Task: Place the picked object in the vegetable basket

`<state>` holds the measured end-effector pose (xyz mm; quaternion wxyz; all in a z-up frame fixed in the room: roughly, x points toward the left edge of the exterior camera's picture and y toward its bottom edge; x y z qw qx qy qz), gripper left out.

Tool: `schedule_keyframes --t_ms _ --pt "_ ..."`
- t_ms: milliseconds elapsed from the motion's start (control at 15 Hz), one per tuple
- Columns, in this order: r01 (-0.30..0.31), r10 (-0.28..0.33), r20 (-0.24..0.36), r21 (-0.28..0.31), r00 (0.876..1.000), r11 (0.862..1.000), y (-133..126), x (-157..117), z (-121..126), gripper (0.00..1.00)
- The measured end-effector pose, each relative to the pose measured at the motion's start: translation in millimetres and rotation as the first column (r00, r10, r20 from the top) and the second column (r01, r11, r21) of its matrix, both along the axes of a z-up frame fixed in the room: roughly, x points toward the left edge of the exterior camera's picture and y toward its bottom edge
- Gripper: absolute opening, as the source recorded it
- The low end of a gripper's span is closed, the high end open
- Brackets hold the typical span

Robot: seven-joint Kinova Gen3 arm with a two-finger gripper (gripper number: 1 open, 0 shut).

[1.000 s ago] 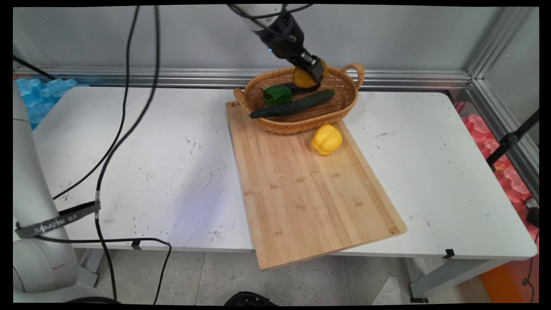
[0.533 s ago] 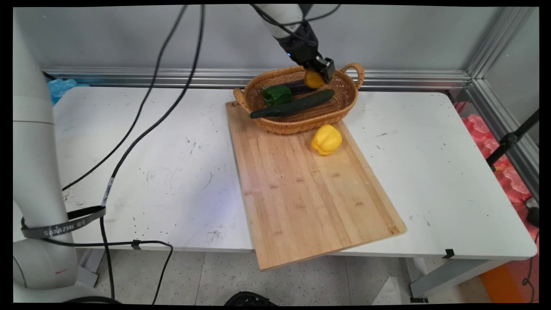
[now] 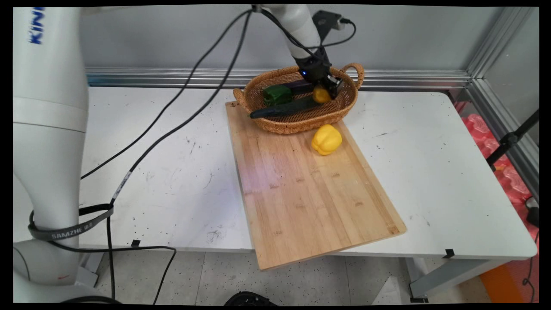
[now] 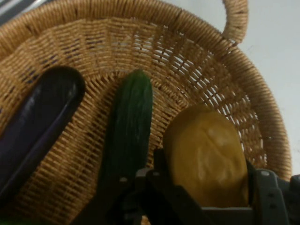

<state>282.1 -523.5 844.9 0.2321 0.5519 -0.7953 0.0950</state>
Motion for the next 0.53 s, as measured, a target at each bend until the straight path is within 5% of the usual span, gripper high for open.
schedule_keyframes --t_ms 200,267,533 --pt "0.001 -0.001 0.01 0.017 1.0 1.0 -9 -6 -13 0.0" --pt "0.002 -0.002 0.012 0.021 1.0 1.0 -12 -8 -17 1.0" --pt "0.017 -0.017 0.012 0.018 1.0 1.0 -16 -12 -20 1.0"
